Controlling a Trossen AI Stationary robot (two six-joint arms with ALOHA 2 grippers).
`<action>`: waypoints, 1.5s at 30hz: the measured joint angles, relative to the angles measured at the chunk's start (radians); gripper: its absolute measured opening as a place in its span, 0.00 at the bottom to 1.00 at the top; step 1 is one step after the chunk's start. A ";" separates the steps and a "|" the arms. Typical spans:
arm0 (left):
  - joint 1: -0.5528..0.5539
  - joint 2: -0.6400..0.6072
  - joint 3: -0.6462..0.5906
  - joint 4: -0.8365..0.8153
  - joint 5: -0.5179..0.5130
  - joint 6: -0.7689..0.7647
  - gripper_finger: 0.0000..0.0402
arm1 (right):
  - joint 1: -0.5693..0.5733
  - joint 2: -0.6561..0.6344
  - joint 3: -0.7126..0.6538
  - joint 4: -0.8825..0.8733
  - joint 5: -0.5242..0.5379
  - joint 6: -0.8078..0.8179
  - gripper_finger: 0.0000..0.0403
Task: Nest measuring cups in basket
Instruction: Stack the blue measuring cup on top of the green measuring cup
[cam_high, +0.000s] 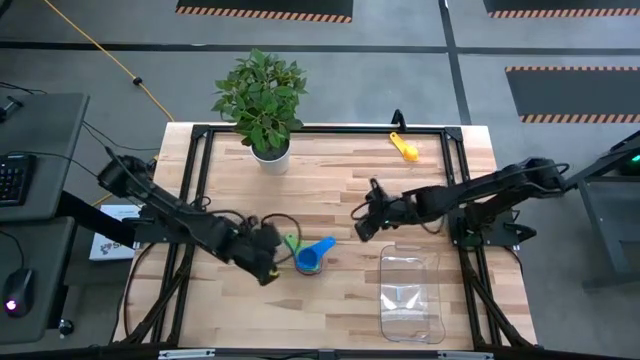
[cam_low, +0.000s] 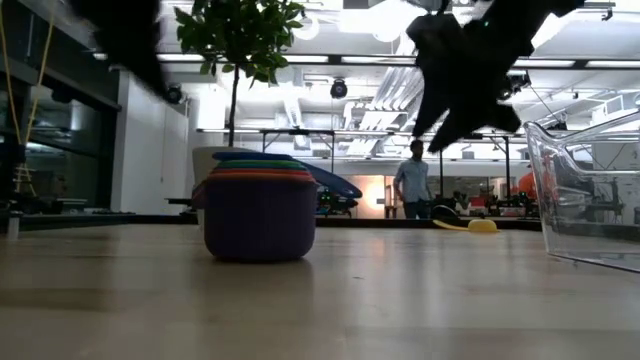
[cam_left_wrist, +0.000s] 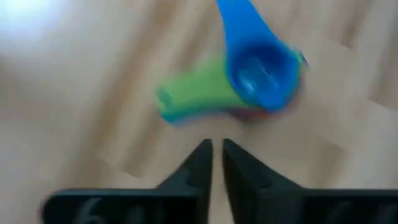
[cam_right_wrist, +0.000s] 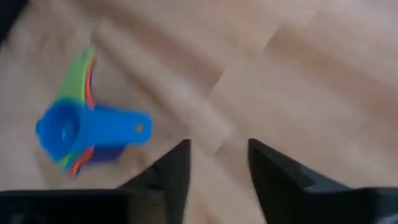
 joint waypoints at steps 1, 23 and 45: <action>-0.007 -0.028 -0.067 0.080 0.067 -0.044 0.03 | 0.000 0.028 0.000 0.017 -0.057 0.010 0.32; 0.207 0.102 -0.361 0.579 0.261 -0.005 0.00 | -0.013 0.556 0.388 0.012 -0.382 -0.123 0.00; 0.438 0.096 -0.359 0.756 0.261 0.328 0.00 | -0.086 0.544 0.402 0.142 -0.231 -0.100 0.00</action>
